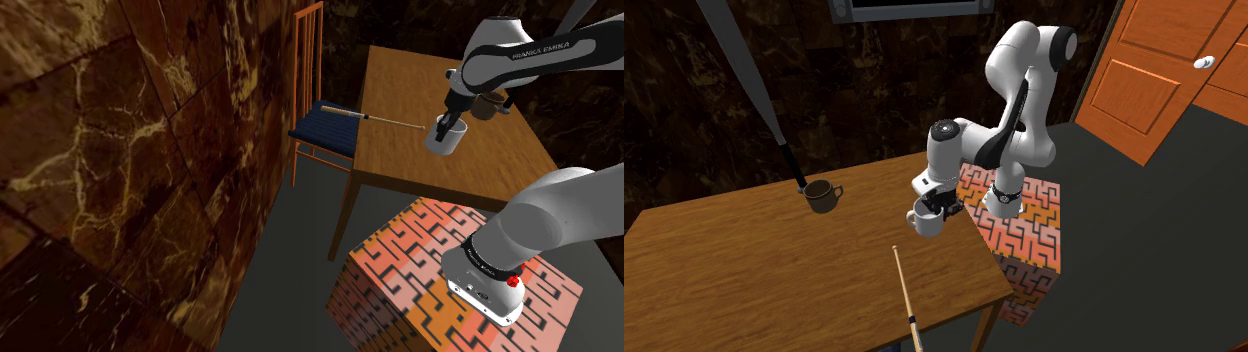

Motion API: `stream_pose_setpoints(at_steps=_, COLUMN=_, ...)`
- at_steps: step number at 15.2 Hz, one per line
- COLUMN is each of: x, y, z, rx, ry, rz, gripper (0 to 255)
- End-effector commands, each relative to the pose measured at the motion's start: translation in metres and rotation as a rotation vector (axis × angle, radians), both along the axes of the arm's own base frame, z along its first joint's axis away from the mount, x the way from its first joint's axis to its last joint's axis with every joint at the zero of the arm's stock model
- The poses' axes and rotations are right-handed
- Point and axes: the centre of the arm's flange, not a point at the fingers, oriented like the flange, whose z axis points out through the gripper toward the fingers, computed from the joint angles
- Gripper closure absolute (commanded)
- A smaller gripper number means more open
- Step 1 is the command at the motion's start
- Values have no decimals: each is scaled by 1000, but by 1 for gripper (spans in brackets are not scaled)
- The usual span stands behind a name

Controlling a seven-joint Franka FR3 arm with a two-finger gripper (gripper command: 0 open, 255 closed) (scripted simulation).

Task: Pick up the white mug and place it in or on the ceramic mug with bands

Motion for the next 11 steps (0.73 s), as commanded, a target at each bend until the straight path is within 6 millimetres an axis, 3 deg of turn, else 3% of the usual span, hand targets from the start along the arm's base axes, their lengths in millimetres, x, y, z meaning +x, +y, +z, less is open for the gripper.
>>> stream_pose_setpoints(at_steps=1, x=0, y=-1, z=11, rx=0, ry=0, rz=0, gripper=255)
stream_pose_setpoints(at_steps=11, x=0, y=-1, z=64, rx=0, ry=0, rz=0, gripper=255)
